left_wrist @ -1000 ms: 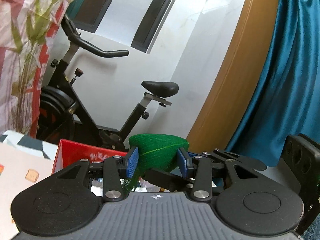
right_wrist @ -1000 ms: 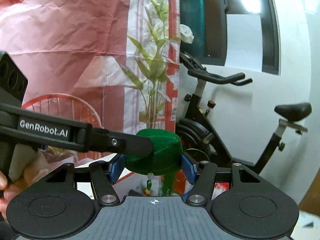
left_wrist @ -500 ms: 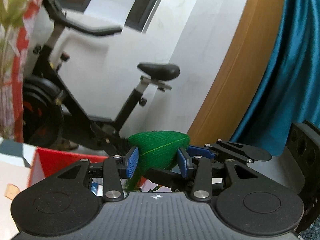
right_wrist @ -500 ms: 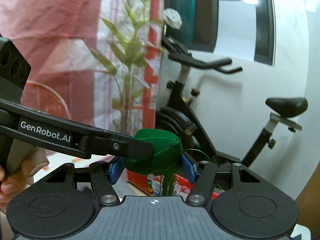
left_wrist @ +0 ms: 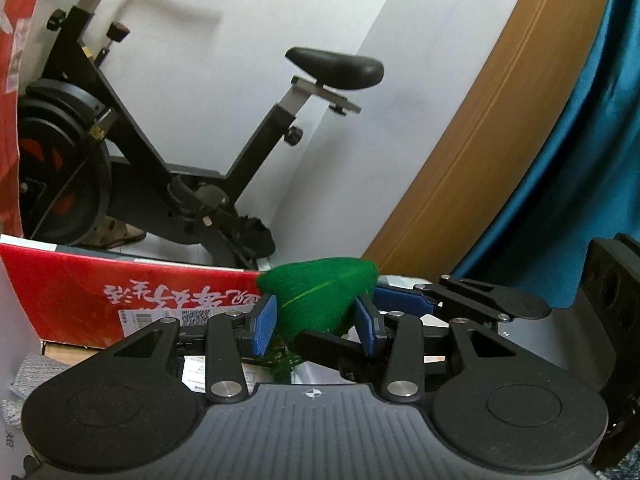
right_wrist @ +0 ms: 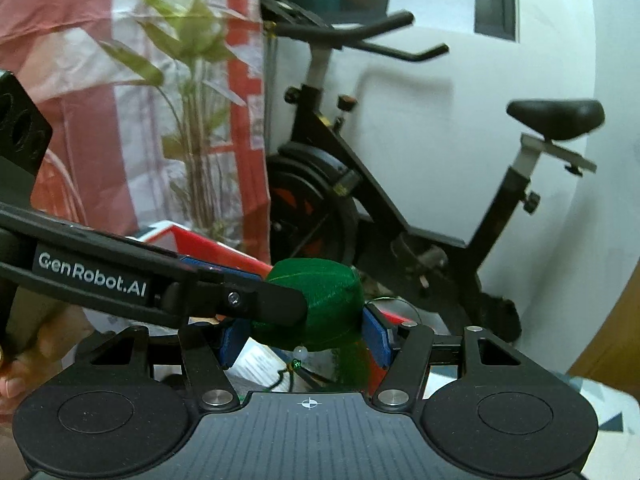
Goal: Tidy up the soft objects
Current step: 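Open both tools and drop the green ornament into the red box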
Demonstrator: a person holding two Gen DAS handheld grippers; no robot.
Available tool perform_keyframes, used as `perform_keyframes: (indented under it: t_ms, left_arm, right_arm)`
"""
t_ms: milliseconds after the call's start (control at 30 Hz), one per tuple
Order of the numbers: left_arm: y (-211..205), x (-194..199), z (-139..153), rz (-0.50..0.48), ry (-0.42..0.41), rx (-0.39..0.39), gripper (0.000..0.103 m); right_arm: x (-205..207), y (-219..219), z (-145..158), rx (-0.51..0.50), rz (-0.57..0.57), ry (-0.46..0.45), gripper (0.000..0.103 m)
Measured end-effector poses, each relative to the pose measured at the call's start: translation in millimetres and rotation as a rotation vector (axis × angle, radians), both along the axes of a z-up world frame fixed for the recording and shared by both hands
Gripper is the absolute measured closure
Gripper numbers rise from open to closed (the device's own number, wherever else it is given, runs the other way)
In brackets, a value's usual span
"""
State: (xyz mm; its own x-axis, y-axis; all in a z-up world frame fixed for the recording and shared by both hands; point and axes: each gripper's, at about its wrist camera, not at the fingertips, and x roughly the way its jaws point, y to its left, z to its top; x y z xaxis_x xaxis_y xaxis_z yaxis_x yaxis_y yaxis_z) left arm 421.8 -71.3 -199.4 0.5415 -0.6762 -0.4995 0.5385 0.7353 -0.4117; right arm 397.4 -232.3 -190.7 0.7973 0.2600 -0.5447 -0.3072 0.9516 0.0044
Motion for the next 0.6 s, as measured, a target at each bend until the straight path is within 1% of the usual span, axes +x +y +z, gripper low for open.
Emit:
perform_keyframes:
  t_ms: [200, 233, 267, 300, 367, 433, 467, 500, 533, 567, 600]
  left_arm:
    - [1, 6, -5, 0.026, -0.021, 0.064, 0.057]
    - [3, 6, -3, 0.033, -0.031, 0.080, 0.054]
    - [4, 6, -1, 0.040, -0.042, 0.095, 0.048]
    - [6, 4, 1, 0.052, -0.057, 0.111, 0.044]
    - [13, -3, 9, 0.077, -0.089, 0.135, 0.033]
    - [20, -12, 17, 0.097, -0.124, 0.152, 0.026]
    - [23, -17, 21, 0.108, -0.144, 0.162, 0.019]
    - [26, -22, 26, 0.121, -0.165, 0.176, 0.015]
    - [28, -27, 30, 0.134, -0.186, 0.188, 0.008]
    - [31, -33, 34, 0.146, -0.205, 0.200, 0.002]
    - [34, -39, 39, 0.156, -0.221, 0.213, 0.000]
  right_arm:
    - [8, -8, -12, -0.012, -0.074, 0.047, 0.047]
    - [8, -9, -13, -0.013, -0.084, 0.050, 0.047]
    - [7, -10, -13, -0.011, -0.092, 0.051, 0.047]
    - [7, -11, -12, -0.009, -0.098, 0.050, 0.047]
    - [3, -11, -9, -0.008, -0.111, 0.047, 0.047]
    - [-3, -10, -5, -0.005, -0.124, 0.039, 0.046]
    - [-8, -9, -1, -0.002, -0.136, 0.028, 0.042]
    - [-11, -8, 1, 0.000, -0.143, 0.020, 0.035]
    - [-16, -6, 5, 0.002, -0.147, 0.008, 0.032]
    - [-20, -4, 8, 0.004, -0.148, -0.001, 0.025]
    - [-24, -2, 12, 0.004, -0.153, -0.010, 0.017]
